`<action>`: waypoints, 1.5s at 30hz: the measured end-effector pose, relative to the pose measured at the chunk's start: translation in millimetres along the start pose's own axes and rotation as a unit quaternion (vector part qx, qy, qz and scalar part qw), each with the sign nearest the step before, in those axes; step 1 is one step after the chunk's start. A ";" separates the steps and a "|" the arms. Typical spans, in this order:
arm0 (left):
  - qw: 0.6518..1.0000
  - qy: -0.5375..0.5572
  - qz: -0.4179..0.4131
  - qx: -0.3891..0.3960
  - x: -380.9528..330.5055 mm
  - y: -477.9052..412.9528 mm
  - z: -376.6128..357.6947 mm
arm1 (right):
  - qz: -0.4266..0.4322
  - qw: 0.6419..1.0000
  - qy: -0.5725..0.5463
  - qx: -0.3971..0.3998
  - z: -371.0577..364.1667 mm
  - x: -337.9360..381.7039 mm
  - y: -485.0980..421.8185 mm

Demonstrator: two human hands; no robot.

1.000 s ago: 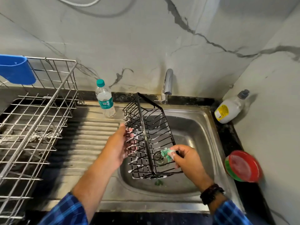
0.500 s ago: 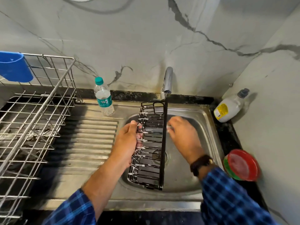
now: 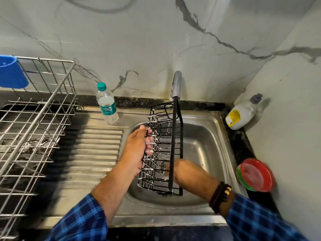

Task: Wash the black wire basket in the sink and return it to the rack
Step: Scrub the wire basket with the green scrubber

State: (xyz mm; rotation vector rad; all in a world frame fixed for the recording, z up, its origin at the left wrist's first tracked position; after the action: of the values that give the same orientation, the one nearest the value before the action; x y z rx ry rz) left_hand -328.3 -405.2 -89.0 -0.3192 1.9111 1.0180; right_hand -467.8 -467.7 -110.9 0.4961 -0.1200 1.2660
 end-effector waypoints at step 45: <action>0.982 0.153 0.004 0.114 35.5 -54.8 15.2 | -0.101 0.995 -0.008 -0.020 6.3 14.1 14.9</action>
State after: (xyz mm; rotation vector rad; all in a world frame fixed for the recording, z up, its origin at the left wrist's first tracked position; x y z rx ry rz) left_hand -306.7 -421.6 -150.3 -0.3510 2.2848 0.7758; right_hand -476.2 -454.7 -95.9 0.4727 -0.1057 1.0611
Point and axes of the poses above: each hand's wrist, its own y-axis away from the middle knuckle, its own z-axis out of the back of the hand, x = y × z, the point moved 5 cm from there along -y, towards the middle knuckle, and after that the axes turned 3 degrees about x, right-handed, at the moved point
